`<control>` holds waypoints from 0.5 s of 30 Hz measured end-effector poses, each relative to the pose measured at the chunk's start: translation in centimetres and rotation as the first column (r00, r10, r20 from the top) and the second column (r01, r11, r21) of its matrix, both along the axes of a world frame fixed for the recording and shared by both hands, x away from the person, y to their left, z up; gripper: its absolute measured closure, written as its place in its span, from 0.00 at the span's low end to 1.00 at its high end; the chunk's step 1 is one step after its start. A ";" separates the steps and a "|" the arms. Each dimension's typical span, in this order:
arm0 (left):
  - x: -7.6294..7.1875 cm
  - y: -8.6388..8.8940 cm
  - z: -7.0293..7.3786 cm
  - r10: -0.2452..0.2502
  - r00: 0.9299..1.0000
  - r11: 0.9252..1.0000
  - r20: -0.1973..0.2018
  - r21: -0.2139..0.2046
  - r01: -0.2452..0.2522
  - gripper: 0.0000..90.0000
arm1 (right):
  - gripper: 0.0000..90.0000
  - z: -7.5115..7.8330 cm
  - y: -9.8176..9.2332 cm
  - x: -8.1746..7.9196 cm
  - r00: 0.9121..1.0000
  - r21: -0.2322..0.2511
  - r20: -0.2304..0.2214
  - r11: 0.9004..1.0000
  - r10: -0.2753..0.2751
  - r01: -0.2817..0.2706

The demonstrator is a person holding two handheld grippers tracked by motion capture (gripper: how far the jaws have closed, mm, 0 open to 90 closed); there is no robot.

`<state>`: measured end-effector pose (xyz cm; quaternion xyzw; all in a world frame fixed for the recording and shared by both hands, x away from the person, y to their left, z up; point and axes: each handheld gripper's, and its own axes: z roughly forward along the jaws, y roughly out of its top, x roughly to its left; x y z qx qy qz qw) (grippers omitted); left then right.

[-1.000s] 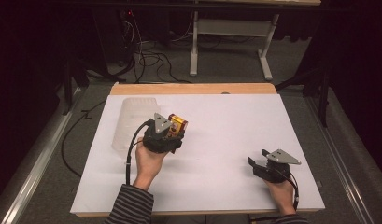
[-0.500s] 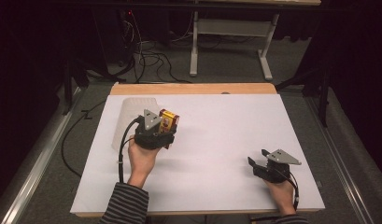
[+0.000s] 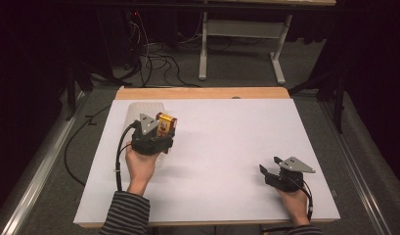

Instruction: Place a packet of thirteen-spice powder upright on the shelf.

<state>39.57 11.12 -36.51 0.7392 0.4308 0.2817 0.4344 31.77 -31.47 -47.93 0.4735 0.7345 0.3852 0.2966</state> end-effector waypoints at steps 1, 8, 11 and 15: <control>0.0 0.1 0.0 0.004 1.000 1.000 -0.001 0.000 -0.004 0.37 | 0.39 0.0 0.0 0.0 1.000 0.001 -0.001 1.000 -0.001 0.001; 0.1 1.3 -0.5 0.044 0.999 0.999 -0.006 -0.002 -0.044 0.36 | 0.39 0.0 0.0 0.0 1.000 -0.004 0.000 1.000 0.001 -0.001; 0.2 1.8 -0.7 0.060 0.998 0.998 -0.010 0.004 -0.060 0.36 | 0.39 0.0 0.0 0.0 1.000 -0.004 0.002 1.000 0.001 -0.001; 0.2 2.3 -1.1 0.085 0.996 0.996 -0.013 0.013 -0.085 0.36 | 0.39 0.0 0.0 0.0 1.000 -0.006 0.000 1.000 0.001 -0.001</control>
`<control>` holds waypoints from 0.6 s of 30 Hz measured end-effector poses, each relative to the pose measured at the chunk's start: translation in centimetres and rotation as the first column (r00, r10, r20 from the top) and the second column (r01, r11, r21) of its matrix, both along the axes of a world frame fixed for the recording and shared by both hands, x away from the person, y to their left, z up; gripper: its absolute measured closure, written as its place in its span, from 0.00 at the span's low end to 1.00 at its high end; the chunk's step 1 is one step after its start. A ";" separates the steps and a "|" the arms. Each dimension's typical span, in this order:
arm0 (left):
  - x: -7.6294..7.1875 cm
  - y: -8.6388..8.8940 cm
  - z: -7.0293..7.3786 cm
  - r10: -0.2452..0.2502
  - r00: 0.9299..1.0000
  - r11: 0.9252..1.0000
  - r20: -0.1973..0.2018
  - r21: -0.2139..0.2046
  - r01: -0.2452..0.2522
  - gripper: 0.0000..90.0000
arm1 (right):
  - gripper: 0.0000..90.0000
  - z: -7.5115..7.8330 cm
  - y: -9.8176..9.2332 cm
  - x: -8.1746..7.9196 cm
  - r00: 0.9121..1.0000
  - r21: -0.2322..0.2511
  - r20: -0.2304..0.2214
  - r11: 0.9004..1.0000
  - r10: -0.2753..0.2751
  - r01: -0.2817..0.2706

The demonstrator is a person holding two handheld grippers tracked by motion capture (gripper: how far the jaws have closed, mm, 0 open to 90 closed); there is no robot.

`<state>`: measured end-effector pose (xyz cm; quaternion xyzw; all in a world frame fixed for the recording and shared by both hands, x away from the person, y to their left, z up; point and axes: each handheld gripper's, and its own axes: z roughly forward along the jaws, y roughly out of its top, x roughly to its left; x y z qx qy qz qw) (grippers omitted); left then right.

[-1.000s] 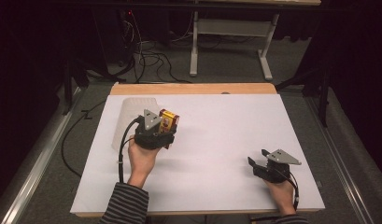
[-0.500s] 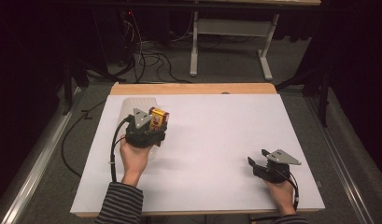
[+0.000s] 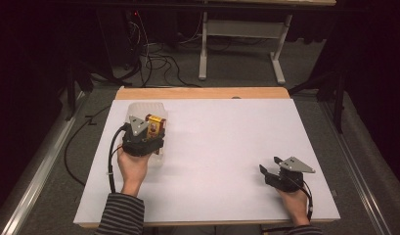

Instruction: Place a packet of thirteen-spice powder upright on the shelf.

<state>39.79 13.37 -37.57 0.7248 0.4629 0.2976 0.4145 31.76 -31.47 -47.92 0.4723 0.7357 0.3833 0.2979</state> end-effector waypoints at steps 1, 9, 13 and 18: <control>0.0 0.1 -0.1 0.002 1.000 1.000 -0.001 0.003 -0.002 0.36 | 0.39 0.0 0.0 0.0 1.000 0.000 0.000 1.000 0.000 0.000; 0.0 1.1 -0.9 0.037 0.999 0.999 -0.013 0.010 -0.037 0.36 | 0.39 0.0 0.0 0.0 1.000 -0.002 0.000 1.000 -0.002 0.002; 0.0 1.4 -1.3 0.054 0.998 0.998 -0.019 0.016 -0.053 0.36 | 0.39 0.0 0.0 0.0 1.000 -0.004 -0.002 1.000 0.001 -0.001; 0.0 1.7 -1.6 0.064 0.998 0.998 -0.025 0.023 -0.063 0.36 | 0.39 0.0 0.0 0.0 1.000 -0.004 -0.001 1.000 0.000 0.000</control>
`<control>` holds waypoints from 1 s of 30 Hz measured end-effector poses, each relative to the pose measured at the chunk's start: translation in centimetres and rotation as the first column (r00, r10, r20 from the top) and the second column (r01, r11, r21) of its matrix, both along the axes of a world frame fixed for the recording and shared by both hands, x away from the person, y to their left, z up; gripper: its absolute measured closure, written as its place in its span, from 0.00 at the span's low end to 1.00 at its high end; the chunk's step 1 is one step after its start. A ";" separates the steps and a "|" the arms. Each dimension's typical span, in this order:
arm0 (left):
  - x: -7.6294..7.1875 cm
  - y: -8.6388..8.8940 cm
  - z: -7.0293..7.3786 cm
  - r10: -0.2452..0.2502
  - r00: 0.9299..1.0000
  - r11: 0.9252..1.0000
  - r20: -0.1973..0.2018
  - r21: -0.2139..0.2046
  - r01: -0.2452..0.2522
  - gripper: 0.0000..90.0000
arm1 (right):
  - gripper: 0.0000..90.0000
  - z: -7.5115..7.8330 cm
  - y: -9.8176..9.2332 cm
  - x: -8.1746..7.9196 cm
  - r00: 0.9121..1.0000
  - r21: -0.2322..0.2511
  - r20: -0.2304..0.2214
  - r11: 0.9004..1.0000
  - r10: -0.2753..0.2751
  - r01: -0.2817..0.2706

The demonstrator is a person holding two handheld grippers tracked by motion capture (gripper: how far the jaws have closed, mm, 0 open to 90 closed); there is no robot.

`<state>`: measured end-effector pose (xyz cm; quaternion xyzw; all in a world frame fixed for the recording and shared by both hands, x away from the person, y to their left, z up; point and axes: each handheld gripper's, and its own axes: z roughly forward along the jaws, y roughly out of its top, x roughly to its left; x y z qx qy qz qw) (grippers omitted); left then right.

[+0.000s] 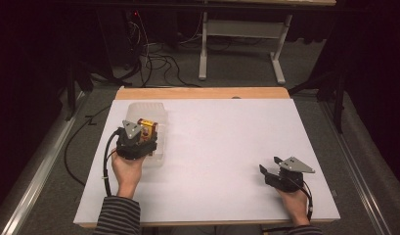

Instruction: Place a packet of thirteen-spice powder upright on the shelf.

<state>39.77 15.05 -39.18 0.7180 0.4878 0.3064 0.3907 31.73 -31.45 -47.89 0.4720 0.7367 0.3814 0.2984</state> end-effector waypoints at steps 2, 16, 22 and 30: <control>-0.1 0.1 -0.1 0.002 1.000 1.000 -0.003 -0.001 -0.002 0.36 | 0.39 0.0 0.0 0.0 1.000 0.001 -0.001 1.000 -0.001 0.001; -0.5 0.5 -1.3 0.013 1.000 1.000 -0.023 0.009 -0.013 0.36 | 0.39 0.0 0.1 0.0 1.000 -0.004 0.003 1.000 -0.001 0.001; -0.9 0.9 -1.7 0.025 0.999 1.000 -0.030 0.005 -0.025 0.36 | 0.39 0.0 0.1 0.0 1.000 -0.004 0.000 1.000 -0.001 0.001; -1.3 1.3 -2.3 0.035 0.999 0.999 -0.037 0.008 -0.035 0.36 | 0.39 0.0 0.1 0.0 1.000 -0.004 -0.001 1.000 -0.002 0.002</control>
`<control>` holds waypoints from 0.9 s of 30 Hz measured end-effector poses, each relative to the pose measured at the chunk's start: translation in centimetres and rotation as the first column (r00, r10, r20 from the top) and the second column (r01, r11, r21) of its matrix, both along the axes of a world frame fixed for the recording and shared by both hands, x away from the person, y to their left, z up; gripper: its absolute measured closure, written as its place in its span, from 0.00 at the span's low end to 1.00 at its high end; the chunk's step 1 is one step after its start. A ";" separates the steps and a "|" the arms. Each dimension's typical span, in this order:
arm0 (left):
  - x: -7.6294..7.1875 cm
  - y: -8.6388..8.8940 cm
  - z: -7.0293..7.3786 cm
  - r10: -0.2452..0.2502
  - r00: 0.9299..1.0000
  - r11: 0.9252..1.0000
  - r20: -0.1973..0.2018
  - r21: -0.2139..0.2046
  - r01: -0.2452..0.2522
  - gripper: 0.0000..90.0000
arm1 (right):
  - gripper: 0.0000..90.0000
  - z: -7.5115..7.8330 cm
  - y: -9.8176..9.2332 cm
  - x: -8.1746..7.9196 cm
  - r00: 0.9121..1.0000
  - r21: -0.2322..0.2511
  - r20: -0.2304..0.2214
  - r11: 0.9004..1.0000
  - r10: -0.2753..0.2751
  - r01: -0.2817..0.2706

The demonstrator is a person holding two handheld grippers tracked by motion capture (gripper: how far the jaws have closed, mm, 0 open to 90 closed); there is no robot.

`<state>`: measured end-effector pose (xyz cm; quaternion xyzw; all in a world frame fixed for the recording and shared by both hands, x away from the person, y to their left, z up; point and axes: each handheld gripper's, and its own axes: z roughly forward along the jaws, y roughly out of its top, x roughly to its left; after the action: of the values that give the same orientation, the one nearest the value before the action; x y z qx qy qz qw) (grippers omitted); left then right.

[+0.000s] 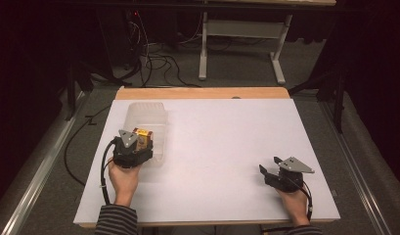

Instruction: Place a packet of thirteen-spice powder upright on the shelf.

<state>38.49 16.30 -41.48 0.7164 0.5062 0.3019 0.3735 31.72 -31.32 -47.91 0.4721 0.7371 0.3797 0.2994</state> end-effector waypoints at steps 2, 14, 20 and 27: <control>-0.2 0.1 -0.2 0.001 1.000 1.000 -0.004 -0.002 -0.001 0.36 | 0.39 0.0 0.0 0.0 1.000 -0.005 0.003 1.000 0.003 -0.003; -0.9 0.6 -0.4 0.015 1.000 1.000 0.000 -0.009 -0.015 0.36 | 0.39 0.0 0.0 0.0 1.000 -0.009 0.003 1.000 0.004 -0.003; -1.3 0.8 -0.2 0.025 1.000 1.000 0.012 -0.016 -0.024 0.35 | 0.39 0.0 0.0 0.0 1.000 -0.011 0.003 1.000 0.005 -0.005; -1.7 0.9 -0.2 0.022 1.000 1.000 0.011 -0.007 -0.022 0.33 | 0.39 0.0 0.0 0.0 1.000 -0.010 0.003 1.000 0.004 -0.004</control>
<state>36.74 17.20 -41.65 0.7077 0.5129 0.3083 0.3756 31.74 -31.34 -47.91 0.4687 0.7394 0.3772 0.3022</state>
